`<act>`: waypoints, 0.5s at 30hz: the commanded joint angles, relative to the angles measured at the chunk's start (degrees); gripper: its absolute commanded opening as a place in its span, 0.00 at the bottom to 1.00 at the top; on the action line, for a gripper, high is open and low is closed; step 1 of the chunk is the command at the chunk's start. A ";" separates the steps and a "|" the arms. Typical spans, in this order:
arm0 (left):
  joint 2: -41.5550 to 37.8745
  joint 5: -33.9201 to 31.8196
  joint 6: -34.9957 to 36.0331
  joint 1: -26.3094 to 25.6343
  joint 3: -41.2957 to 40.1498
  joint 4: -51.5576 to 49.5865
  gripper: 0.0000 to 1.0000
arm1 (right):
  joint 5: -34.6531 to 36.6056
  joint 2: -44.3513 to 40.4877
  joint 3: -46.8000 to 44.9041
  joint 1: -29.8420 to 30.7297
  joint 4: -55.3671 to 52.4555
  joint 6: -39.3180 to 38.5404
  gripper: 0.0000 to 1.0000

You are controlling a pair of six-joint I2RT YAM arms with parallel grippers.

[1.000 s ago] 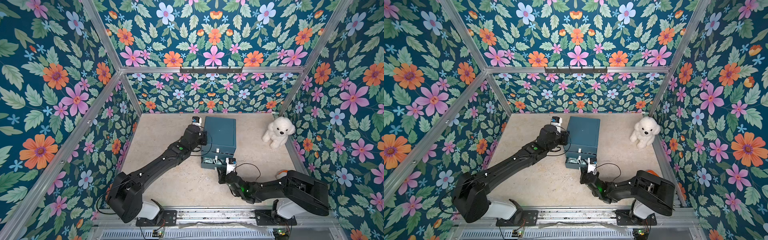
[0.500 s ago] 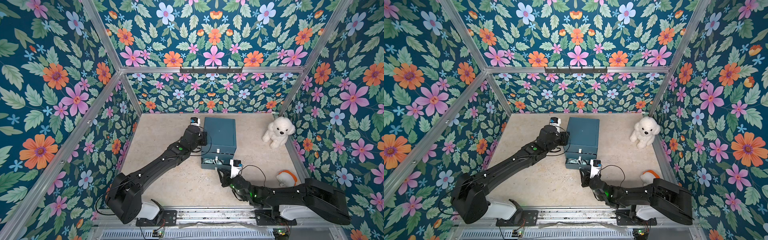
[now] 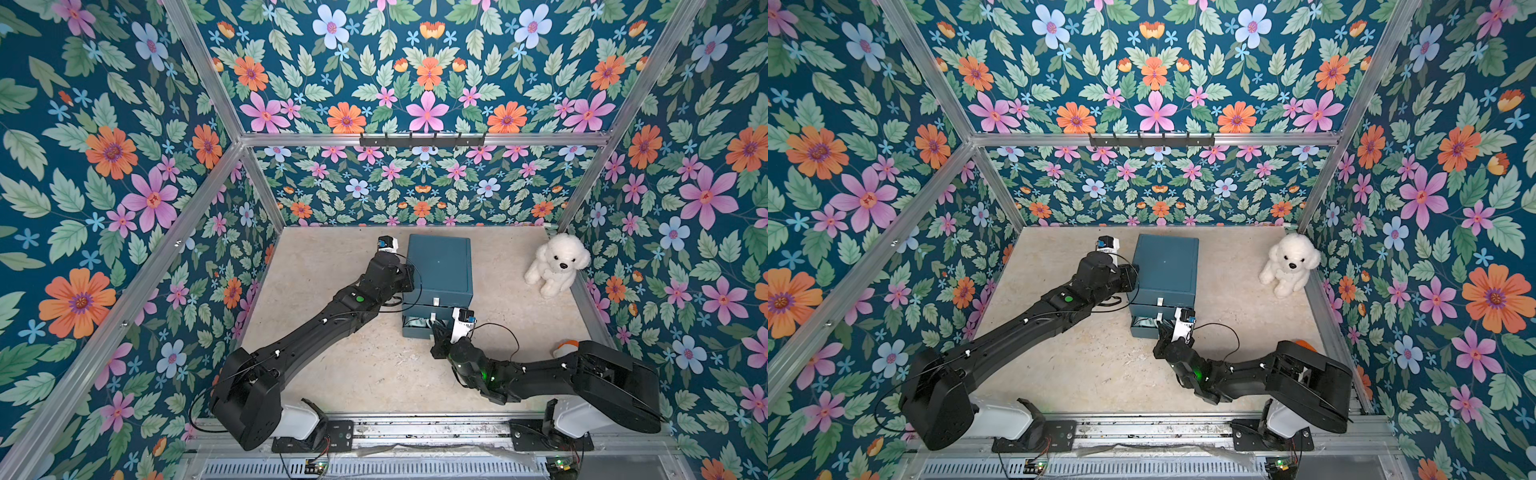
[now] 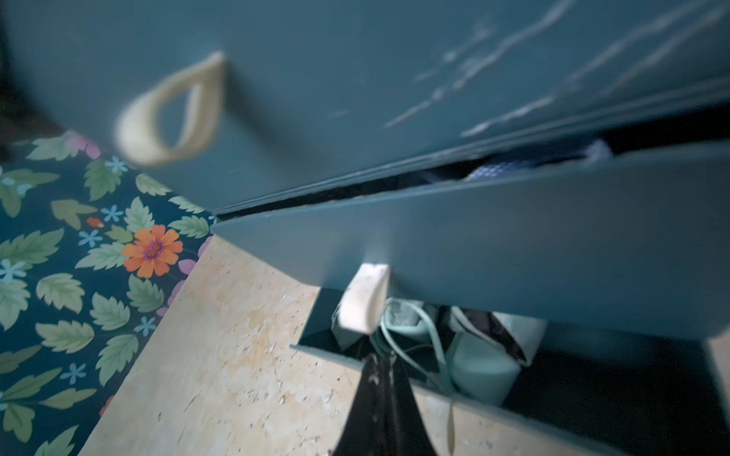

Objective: Place the umbrella in the drawer by color
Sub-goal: Close the drawer in the storage box.

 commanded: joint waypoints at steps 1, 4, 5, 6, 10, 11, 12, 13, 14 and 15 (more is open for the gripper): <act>0.56 2.81 0.26 -0.17 -1.03 -13.73 0.33 | -3.07 2.52 1.21 -0.92 4.21 1.74 0.00; 0.39 3.16 0.23 -0.16 -1.42 -13.59 0.33 | -4.61 5.10 2.74 -1.30 3.51 2.49 0.00; 0.32 3.28 0.23 -0.12 -1.45 -13.63 0.33 | -5.12 5.83 2.96 -1.49 3.47 3.06 0.00; 0.20 3.27 0.24 -0.15 -1.66 -13.54 0.33 | -5.88 6.37 3.27 -1.68 3.05 3.67 0.03; -0.26 3.90 -0.03 -0.18 -2.33 -13.30 0.33 | -7.31 6.98 4.29 -1.77 0.67 4.87 0.19; -0.39 4.08 -0.09 -0.14 -2.42 -13.24 0.33 | -7.14 6.85 4.29 -1.80 -0.06 5.09 0.26; -0.59 4.20 -0.12 -0.12 -2.49 -13.30 0.33 | -6.83 6.45 4.21 -1.80 -0.98 5.49 0.31; -0.76 4.21 -0.16 -0.18 -2.59 -13.21 0.33 | -6.72 6.14 4.04 -1.73 -1.31 5.41 0.36; -0.87 4.26 -0.14 -0.18 -2.60 -13.16 0.33 | -6.54 5.81 4.01 -1.79 -2.13 5.32 0.40; -0.98 4.34 -0.28 -0.18 -2.66 -13.17 0.33 | -6.31 5.37 4.06 -1.79 -3.11 5.14 0.44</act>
